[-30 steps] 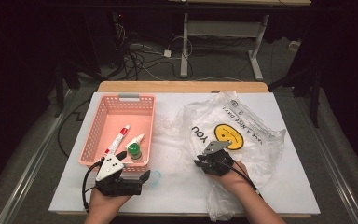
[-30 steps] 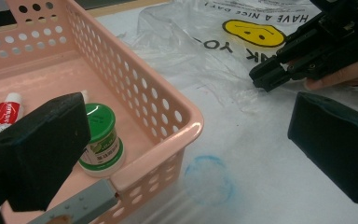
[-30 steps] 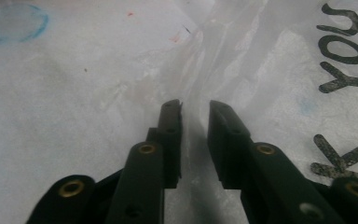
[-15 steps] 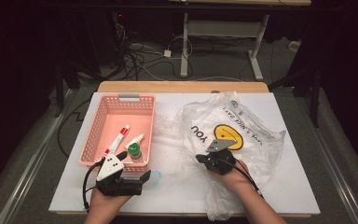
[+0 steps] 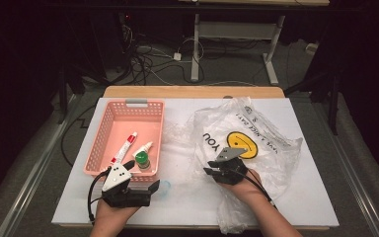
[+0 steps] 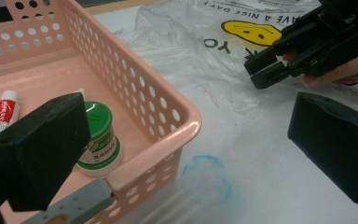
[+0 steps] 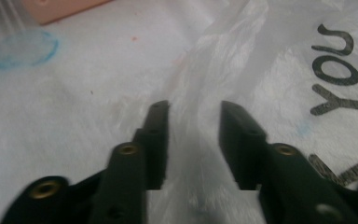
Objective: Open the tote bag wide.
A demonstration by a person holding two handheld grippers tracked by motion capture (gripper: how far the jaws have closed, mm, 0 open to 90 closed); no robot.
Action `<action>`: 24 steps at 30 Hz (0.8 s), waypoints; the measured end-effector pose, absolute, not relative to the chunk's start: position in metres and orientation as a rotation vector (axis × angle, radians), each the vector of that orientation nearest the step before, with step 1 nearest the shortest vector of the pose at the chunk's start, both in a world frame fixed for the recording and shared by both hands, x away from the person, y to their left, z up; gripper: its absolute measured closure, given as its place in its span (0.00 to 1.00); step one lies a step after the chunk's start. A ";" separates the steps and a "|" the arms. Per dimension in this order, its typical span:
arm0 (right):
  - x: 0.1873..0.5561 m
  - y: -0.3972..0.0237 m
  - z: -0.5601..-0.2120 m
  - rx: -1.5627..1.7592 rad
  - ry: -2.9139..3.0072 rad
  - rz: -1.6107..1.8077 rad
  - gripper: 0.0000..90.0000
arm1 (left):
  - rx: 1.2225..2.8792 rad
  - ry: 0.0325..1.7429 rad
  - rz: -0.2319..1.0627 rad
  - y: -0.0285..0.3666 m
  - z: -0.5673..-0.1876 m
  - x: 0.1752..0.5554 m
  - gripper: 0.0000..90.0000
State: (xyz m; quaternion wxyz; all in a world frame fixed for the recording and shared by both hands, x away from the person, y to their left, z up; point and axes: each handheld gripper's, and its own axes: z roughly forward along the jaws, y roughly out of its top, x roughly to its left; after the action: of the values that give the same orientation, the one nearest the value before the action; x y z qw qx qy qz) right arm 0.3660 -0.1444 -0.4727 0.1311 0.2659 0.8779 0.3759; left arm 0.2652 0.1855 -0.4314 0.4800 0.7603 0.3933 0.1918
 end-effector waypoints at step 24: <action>0.375 -0.135 -0.480 0.799 2.537 1.055 0.98 | 1.857 0.955 0.466 0.186 -0.431 0.264 0.00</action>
State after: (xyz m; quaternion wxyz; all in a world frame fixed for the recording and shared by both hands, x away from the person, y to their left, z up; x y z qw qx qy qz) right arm 0.3751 -0.1346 -0.4797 0.1395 0.2766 0.8780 0.3649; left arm 0.2638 0.1857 -0.4311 0.4805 0.7611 0.3915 0.1912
